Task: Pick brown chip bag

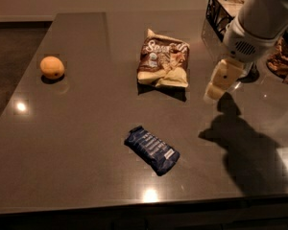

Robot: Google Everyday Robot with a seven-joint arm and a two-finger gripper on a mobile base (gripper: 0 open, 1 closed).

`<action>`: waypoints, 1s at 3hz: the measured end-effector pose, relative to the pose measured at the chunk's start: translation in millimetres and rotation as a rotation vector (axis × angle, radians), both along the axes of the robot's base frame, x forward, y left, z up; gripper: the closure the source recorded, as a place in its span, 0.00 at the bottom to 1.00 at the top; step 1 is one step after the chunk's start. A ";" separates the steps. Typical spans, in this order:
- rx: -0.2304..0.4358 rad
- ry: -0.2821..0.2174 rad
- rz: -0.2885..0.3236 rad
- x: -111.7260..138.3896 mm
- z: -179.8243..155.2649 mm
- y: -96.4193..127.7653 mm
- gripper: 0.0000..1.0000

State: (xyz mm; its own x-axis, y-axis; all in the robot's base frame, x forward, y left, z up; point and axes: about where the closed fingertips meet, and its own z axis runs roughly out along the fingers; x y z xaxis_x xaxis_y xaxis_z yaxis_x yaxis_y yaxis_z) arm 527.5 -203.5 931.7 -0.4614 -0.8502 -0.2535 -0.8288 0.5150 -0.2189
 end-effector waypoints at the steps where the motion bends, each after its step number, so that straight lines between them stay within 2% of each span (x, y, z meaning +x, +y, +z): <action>1: 0.055 0.001 -0.093 35.7 -26.0 11.4 0.00; 2: 0.098 0.006 -0.121 57.3 -43.6 27.5 0.00; 3: 0.157 0.026 -0.109 73.7 -61.7 64.2 0.00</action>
Offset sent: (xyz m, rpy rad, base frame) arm 0.0848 0.0461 -0.0650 0.1519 0.0120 -0.1578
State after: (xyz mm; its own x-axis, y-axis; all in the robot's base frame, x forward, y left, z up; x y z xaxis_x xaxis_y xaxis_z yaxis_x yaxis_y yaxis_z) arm 601.2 -139.3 869.9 -0.5565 -0.7459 -0.3660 -0.7705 0.6281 -0.1084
